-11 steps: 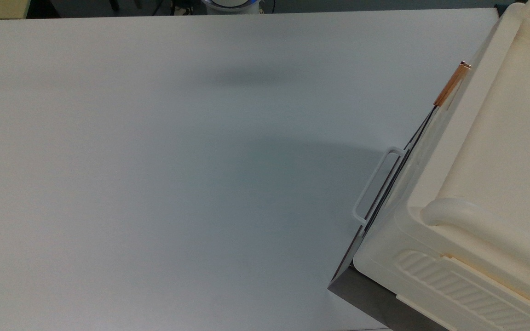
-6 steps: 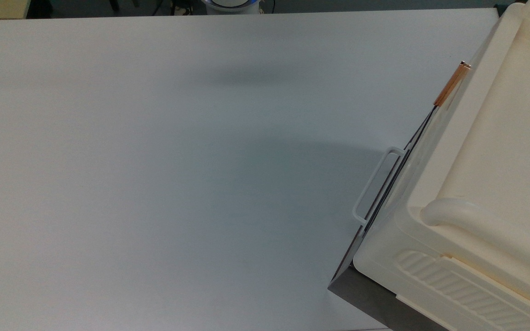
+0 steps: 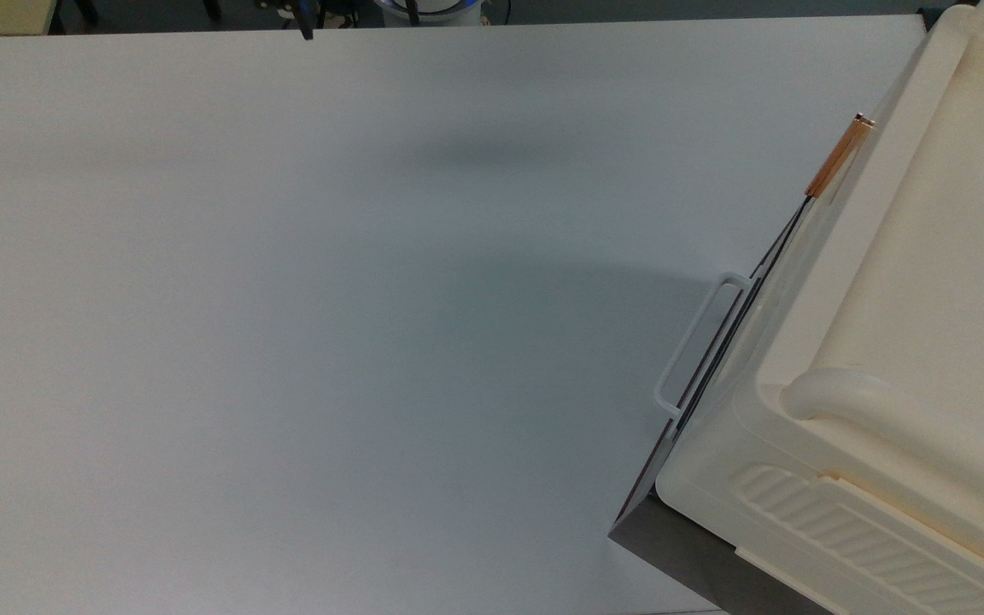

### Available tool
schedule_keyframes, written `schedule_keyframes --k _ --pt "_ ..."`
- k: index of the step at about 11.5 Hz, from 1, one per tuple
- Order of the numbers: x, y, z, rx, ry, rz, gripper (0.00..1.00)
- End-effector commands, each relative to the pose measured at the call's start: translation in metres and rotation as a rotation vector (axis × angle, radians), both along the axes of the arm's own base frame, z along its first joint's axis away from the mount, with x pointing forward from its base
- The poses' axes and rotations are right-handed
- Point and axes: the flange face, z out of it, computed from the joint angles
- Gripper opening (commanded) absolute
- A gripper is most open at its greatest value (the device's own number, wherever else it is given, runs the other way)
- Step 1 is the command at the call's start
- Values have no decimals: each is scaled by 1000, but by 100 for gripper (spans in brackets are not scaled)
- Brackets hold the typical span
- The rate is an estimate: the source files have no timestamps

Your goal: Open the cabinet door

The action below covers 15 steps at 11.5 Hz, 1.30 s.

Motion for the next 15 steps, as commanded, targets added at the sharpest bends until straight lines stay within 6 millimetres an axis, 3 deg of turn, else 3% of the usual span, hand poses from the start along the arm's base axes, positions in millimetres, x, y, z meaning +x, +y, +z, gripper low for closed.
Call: schedule_keyframes --k 1,2,3,4,5,7,9,12,15 --pt "30 18 -36 28 -40 36 100" --pt "42 23 -44 25 -73 44 100" --pt "46 42 -45 24 -94 80 100" --pt "46 49 -39 29 -110 105 100" --pt "46 68 -33 33 -128 183 100" --pt "54 103 -51 50 -134 323 100" --pt "57 143 -53 65 -196 433 100" --pt "52 196 -40 96 -292 503 100" --pt "52 248 -32 114 -429 554 89"
